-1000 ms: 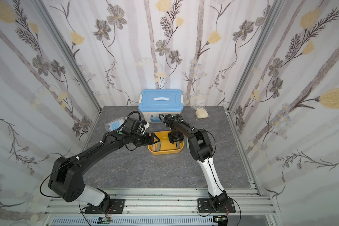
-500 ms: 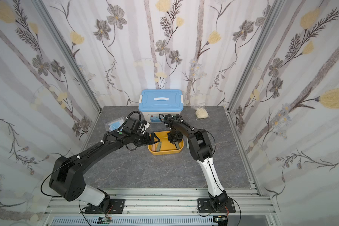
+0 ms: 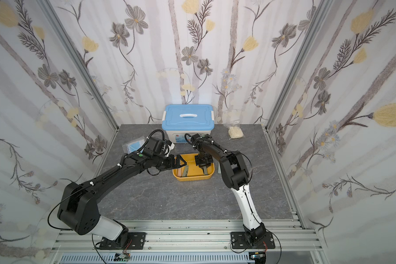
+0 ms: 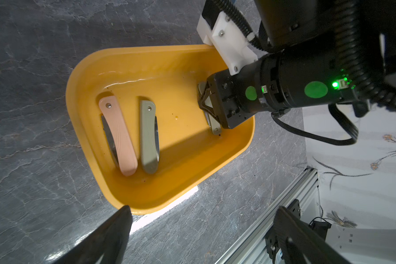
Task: Take the fruit knife out of the storage box
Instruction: Pick up the fruit knife from the storage box.
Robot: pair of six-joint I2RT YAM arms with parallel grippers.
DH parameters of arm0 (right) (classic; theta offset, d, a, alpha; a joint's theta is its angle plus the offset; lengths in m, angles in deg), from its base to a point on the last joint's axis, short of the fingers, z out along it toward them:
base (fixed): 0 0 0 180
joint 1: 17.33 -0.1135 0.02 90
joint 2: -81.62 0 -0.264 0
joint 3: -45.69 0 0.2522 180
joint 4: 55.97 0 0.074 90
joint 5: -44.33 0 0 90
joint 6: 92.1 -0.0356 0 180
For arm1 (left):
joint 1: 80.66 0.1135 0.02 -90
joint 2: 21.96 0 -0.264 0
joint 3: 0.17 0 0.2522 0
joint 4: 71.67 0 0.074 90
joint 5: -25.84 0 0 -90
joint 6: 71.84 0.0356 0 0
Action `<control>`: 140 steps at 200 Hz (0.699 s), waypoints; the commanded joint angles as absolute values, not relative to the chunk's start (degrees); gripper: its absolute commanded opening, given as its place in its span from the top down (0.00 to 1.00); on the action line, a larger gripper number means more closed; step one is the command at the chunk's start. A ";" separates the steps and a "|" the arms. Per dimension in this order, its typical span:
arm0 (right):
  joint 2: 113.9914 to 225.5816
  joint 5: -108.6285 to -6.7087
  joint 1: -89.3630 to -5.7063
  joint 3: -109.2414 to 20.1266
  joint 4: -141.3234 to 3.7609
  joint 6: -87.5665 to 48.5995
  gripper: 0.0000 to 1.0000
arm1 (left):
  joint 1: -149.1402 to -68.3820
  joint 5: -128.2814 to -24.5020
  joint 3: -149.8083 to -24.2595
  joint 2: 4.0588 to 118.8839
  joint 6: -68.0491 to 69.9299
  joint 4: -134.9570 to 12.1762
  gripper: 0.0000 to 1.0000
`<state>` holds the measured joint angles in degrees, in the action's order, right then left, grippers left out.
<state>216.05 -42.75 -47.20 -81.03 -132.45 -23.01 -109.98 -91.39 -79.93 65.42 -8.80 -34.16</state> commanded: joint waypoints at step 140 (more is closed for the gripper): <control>215.81 -45.39 -47.57 -79.22 -132.04 -22.30 0.66 | -109.84 -92.38 -81.17 67.16 -8.07 -35.40 0.00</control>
